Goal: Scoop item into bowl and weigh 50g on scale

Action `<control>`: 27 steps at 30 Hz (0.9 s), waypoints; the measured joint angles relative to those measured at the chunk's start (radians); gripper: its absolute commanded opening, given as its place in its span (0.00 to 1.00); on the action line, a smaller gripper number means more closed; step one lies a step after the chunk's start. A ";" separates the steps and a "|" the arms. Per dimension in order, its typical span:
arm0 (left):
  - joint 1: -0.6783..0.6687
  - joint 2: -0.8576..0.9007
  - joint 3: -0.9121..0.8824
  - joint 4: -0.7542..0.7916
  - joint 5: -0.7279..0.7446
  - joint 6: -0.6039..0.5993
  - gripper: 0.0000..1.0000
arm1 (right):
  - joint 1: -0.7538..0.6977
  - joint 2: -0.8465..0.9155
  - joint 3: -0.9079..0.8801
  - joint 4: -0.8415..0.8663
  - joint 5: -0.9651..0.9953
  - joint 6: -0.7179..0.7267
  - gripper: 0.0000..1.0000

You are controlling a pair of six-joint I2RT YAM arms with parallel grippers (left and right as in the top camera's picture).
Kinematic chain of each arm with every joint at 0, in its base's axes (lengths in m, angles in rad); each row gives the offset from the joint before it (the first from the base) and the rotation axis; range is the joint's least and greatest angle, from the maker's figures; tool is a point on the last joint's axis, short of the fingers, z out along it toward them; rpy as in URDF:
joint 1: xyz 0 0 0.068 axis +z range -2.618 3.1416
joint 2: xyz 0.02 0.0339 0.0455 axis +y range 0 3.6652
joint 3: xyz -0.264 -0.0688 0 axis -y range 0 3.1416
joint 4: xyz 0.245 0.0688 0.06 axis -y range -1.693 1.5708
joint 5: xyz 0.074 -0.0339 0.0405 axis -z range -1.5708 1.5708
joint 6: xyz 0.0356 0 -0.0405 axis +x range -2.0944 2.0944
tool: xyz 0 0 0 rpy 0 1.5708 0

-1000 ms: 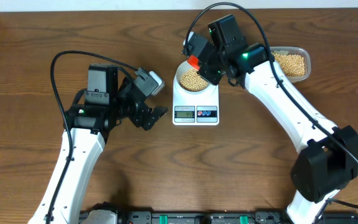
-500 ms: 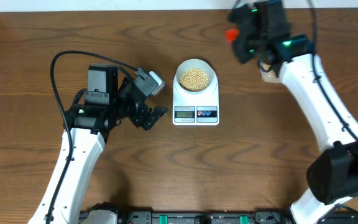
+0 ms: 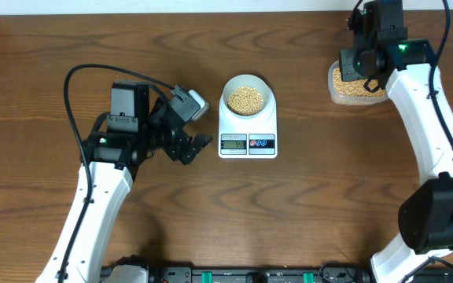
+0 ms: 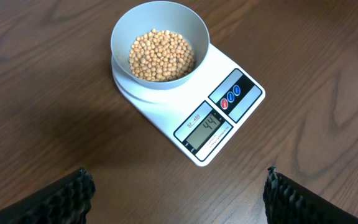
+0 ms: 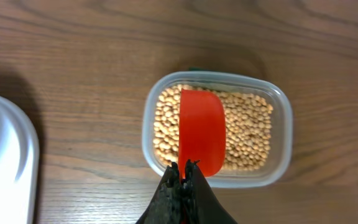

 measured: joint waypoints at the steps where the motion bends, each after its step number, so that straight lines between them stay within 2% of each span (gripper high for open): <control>1: 0.000 0.000 0.000 0.000 0.000 0.000 0.89 | 0.000 0.000 0.000 -0.001 0.013 0.002 0.01; 13: 0.000 0.000 0.000 0.000 0.000 0.000 0.90 | -0.004 0.000 -0.112 0.048 0.052 0.031 0.01; 27: 0.000 0.000 0.000 0.000 0.000 0.000 0.89 | -0.087 0.000 -0.119 0.101 -0.172 0.084 0.01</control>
